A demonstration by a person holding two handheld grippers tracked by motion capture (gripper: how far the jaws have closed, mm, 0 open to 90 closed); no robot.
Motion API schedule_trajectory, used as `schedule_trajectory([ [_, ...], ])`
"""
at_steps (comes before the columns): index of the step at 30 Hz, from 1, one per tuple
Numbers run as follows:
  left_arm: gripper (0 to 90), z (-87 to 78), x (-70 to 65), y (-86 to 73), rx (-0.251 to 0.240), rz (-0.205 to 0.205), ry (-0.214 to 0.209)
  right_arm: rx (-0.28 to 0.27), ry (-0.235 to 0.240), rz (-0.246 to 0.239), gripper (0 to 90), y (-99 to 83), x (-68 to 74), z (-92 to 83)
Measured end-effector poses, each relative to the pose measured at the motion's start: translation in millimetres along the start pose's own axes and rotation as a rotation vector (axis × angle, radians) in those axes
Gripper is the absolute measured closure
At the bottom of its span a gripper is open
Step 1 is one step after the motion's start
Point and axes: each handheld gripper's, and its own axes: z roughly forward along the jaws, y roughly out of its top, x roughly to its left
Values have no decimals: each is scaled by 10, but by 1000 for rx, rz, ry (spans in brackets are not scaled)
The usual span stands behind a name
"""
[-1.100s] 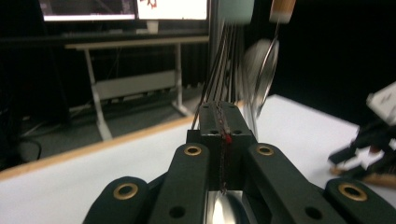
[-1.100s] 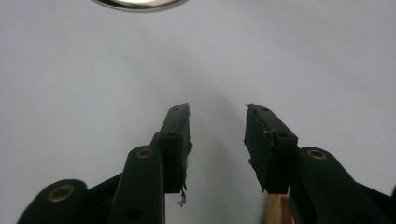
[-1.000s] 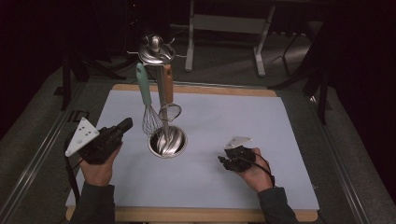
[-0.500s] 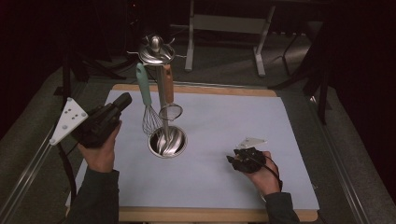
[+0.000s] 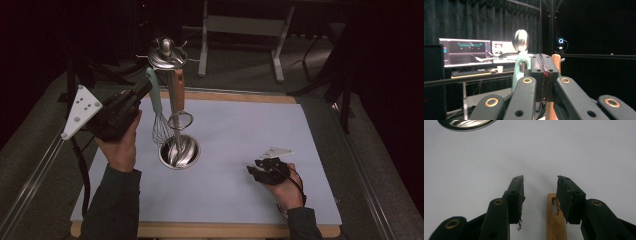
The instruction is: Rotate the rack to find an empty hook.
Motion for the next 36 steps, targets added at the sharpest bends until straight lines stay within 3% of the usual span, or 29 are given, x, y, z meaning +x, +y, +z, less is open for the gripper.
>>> schedule_trajectory([
  [10,899,105,18,45,6,2,14,1,0,23,555,-31,-48,11],
  [27,899,75,65,55,14,35,44,-3,-3,24,549,-37,-54,-5],
  [36,899,58,158,64,25,26,77,-6,-9,27,550,-45,-62,-13],
])
